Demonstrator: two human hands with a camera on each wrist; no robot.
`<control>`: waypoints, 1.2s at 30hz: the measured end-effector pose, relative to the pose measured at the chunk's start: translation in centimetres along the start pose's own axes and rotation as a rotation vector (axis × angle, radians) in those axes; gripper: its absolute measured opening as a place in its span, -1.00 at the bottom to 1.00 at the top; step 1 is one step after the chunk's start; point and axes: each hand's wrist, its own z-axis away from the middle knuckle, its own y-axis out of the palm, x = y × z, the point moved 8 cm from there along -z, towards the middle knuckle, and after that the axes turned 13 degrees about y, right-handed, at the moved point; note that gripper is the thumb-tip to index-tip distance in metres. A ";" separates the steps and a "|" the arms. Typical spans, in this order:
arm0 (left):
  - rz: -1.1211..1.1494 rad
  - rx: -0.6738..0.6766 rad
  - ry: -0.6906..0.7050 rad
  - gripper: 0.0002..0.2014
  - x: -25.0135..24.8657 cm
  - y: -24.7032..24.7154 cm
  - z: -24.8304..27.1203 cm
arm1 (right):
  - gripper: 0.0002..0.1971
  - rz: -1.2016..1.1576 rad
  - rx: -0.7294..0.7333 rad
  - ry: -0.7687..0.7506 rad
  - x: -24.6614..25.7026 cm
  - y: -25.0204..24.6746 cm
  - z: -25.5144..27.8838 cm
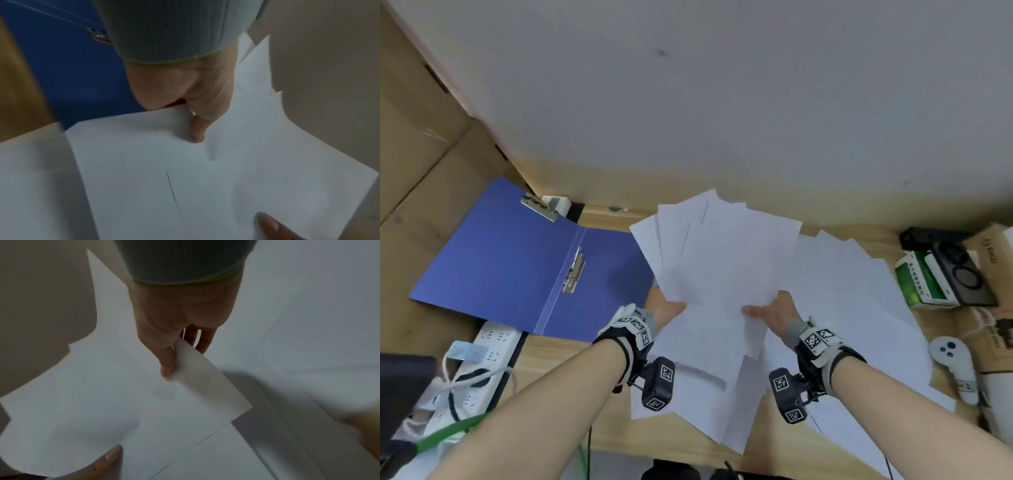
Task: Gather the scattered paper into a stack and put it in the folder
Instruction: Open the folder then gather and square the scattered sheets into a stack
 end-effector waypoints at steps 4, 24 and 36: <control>0.145 -0.022 0.141 -0.64 -8.1 -1.8 -1.8 | -0.69 -0.128 -0.025 -0.237 7.9 -3.4 2.2; 0.244 -0.016 0.323 -0.76 -14.7 -1.4 -0.2 | -0.73 -0.205 0.030 -0.283 10.4 -2.8 3.5; 0.123 0.008 0.204 -0.68 -9.2 0.7 -0.1 | -0.75 -0.252 0.039 -0.116 5.3 -1.4 1.0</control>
